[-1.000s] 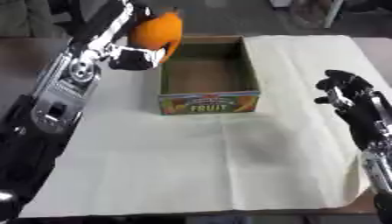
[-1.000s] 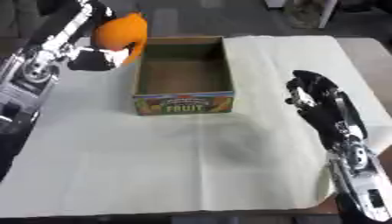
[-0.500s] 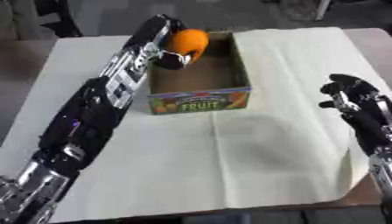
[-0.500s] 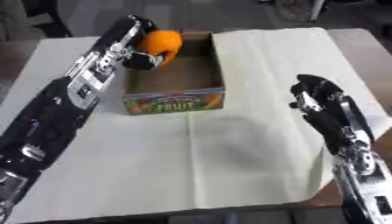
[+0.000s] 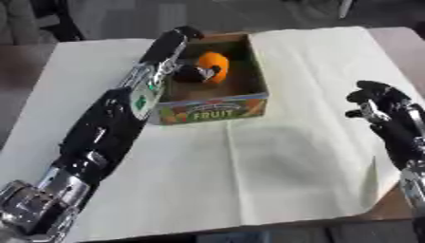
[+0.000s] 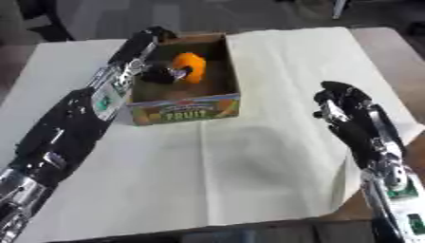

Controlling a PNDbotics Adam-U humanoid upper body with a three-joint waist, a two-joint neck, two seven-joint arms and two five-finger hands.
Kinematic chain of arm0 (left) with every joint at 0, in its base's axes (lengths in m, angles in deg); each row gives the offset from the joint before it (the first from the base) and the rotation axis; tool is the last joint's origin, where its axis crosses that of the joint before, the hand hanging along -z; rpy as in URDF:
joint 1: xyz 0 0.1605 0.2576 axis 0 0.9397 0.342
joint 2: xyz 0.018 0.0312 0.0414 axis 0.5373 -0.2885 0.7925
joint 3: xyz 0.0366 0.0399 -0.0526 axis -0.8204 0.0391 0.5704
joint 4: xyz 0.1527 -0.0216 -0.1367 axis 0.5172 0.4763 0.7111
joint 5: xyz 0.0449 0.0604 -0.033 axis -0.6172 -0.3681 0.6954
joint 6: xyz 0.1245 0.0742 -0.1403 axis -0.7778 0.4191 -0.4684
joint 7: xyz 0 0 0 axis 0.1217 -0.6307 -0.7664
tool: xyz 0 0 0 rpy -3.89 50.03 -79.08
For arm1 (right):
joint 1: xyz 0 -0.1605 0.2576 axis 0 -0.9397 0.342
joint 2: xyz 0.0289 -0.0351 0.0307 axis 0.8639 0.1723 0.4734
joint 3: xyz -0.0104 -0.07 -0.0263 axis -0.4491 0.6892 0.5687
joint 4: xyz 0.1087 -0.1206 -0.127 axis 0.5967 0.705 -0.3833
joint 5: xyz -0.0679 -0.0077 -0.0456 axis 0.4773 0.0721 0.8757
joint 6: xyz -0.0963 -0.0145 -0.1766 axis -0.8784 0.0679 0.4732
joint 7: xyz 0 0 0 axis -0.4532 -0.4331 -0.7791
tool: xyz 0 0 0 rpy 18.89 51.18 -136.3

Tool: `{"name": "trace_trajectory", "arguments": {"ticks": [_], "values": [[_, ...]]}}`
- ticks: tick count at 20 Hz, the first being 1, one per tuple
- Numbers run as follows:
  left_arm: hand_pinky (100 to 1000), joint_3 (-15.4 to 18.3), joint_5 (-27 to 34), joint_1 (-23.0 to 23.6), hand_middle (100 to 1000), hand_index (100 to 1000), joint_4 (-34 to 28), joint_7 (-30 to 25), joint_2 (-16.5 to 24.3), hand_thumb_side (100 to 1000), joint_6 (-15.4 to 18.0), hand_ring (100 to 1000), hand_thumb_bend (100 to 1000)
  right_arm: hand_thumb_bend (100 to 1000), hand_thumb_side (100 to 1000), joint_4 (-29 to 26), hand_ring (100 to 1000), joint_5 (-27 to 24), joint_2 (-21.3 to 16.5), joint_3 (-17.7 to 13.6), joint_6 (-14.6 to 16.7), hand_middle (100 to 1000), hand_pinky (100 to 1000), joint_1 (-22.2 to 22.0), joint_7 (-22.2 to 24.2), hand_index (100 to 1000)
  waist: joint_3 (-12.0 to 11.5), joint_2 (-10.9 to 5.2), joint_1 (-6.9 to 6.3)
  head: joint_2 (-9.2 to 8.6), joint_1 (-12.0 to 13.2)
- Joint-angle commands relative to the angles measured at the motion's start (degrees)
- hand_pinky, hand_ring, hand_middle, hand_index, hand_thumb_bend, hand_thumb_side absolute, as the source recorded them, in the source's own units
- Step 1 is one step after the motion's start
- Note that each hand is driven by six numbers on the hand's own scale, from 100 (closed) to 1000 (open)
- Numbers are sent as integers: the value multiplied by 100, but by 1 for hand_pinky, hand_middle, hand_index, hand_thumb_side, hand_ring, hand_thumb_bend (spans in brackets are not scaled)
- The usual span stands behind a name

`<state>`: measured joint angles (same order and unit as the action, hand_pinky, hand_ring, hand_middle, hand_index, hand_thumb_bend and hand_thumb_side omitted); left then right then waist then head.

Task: Pick up objects on the table and place them in the box.

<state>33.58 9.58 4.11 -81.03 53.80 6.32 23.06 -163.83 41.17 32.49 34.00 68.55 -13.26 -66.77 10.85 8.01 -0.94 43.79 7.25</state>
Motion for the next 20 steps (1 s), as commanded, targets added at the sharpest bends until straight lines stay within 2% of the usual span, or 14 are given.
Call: {"name": "trace_trajectory", "arguments": {"ticks": [1,5,8,9,12,15,20], "values": [[807,-75,312,-7,788,850,-764,274,345,378,162,821,513,100,375,-80,775,-31,-59,-60,18,632,637,54,-21,784,-54,-112,34,33,-63],[740,-107,1333,327,692,788,-2055,447,778,249,136,734,417,100,372,-86,775,-38,-63,-100,28,632,637,43,-55,784,-218,-128,62,33,-163],[722,-24,2281,759,668,782,-3071,327,1157,250,15,712,365,100,370,-88,775,-35,-81,-128,29,632,637,28,-82,784,-348,-135,74,33,-219],[698,35,2586,940,636,776,-3349,301,1232,282,-47,677,301,100,371,-89,775,-35,-85,-136,30,632,637,25,-90,784,-401,-135,79,33,-233],[689,215,3617,1604,623,772,-4112,189,1392,354,-203,665,258,100,370,-97,775,-39,-89,-156,36,632,637,29,-106,784,-528,-129,93,33,-275],[675,355,4367,2262,597,761,-4656,93,1424,399,-371,639,203,100,369,-104,775,-39,-100,-176,39,632,637,30,-124,784,-601,-120,106,33,-294],[674,533,4878,3101,591,764,-5100,-128,1241,436,-430,634,166,100,369,-114,775,-41,-110,-205,46,632,637,34,-152,784,-710,-97,127,33,-319]]}}
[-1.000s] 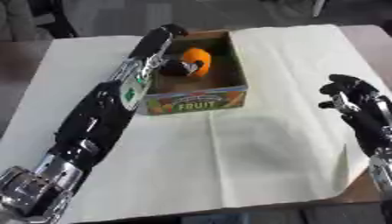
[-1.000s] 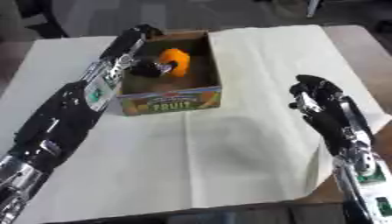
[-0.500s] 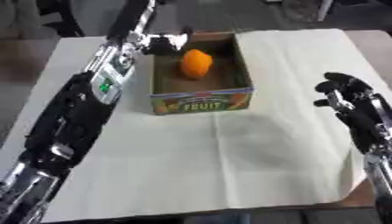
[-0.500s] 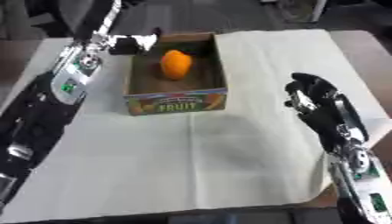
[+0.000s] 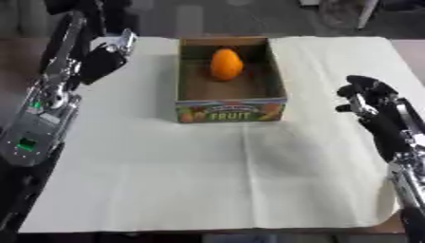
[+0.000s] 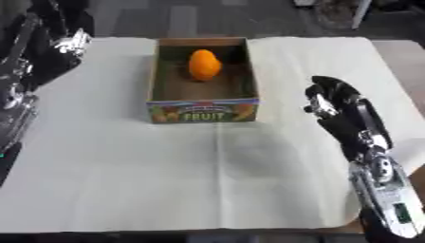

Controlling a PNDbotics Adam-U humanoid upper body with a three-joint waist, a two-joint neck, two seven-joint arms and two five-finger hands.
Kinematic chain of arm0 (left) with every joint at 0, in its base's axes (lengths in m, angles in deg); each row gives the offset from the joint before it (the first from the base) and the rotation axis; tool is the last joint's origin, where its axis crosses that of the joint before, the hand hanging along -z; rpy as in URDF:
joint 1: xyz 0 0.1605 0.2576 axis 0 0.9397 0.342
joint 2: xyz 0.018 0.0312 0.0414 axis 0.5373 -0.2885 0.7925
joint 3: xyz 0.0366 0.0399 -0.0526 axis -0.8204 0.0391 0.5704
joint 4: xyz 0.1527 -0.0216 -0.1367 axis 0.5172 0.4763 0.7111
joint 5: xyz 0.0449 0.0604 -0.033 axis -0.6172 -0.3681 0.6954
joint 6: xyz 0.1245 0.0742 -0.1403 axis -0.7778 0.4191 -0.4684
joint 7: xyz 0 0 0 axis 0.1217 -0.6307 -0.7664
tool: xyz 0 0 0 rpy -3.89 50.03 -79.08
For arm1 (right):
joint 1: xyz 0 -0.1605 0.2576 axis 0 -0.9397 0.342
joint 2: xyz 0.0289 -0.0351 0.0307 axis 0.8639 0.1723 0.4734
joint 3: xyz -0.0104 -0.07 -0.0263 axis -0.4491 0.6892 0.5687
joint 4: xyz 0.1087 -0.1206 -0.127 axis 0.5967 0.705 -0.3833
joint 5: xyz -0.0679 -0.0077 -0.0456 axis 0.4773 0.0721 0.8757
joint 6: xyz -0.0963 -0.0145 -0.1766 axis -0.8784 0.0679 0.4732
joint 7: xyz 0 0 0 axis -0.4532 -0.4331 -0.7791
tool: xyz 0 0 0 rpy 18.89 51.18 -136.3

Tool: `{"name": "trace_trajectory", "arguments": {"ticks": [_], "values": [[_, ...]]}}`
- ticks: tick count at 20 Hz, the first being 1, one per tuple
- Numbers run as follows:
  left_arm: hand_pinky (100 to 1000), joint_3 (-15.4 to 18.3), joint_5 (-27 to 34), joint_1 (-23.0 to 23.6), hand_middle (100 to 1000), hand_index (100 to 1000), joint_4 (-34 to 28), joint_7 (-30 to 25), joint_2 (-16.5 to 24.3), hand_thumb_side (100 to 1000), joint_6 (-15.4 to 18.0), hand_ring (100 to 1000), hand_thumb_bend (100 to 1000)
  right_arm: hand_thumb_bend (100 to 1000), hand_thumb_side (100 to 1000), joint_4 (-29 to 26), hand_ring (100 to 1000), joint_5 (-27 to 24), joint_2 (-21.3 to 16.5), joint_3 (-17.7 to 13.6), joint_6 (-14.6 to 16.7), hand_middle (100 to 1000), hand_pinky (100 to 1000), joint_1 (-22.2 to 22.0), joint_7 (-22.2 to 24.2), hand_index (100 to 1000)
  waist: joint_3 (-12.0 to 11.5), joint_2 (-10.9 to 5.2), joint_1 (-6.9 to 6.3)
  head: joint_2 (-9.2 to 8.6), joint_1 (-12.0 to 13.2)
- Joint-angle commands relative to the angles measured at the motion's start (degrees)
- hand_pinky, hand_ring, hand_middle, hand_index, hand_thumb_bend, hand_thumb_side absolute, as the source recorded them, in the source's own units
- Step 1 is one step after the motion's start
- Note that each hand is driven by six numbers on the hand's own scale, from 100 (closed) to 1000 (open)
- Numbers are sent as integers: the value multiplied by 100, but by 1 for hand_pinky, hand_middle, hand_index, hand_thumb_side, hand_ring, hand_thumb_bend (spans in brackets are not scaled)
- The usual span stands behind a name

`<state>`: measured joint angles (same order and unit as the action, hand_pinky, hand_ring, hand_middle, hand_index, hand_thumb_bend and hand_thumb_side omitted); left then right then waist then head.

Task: Pick up objects on the table and place them in the box.

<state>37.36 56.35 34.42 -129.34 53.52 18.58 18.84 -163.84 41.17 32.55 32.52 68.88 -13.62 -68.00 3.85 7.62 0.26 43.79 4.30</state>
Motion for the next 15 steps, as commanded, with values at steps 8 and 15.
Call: {"name": "trace_trajectory", "arguments": {"ticks": [8,15], "values": [[671,438,174,643,578,767,-382,-231,-221,455,11,618,153,100,370,-112,775,-42,-113,-81,16,632,637,49,-53,784,-74,-58,27,33,-27],[671,495,108,813,570,771,-340,-333,-370,459,53,611,155,100,369,-118,775,-42,-115,-90,21,632,637,54,-62,784,-112,-44,37,33,-44]]}}
